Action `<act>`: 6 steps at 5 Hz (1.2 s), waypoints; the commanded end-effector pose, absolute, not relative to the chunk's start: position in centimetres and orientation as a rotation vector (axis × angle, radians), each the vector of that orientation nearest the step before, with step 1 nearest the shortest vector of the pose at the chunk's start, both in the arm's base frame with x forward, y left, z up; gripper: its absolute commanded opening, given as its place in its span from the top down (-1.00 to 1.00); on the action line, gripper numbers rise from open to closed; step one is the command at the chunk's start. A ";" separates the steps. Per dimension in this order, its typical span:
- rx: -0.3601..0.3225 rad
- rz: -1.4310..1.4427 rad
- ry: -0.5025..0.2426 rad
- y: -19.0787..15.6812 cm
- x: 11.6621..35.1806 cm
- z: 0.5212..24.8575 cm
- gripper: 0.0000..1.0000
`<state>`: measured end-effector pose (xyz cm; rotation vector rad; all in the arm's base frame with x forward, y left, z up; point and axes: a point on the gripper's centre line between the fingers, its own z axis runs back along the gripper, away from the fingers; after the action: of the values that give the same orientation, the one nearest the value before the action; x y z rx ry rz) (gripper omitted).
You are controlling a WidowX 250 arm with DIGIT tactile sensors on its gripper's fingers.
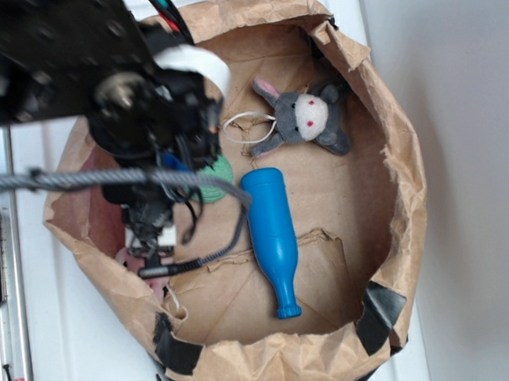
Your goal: Grab the pink bunny.
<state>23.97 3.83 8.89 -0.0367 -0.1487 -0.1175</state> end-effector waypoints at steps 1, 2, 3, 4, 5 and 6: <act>-0.153 0.135 -0.221 3.0 24.6 7.3 -1.00; -0.225 0.328 -0.182 3.3 24.2 6.8 -1.00; -0.203 0.405 -0.171 3.3 23.8 7.2 -1.00; -0.208 0.477 -0.138 3.8 22.7 8.4 -1.00; -0.239 0.573 -0.072 4.2 22.1 10.2 -1.00; -0.253 0.678 0.012 4.0 22.0 10.4 -1.00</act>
<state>21.17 3.35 9.55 -0.2548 0.0405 0.6409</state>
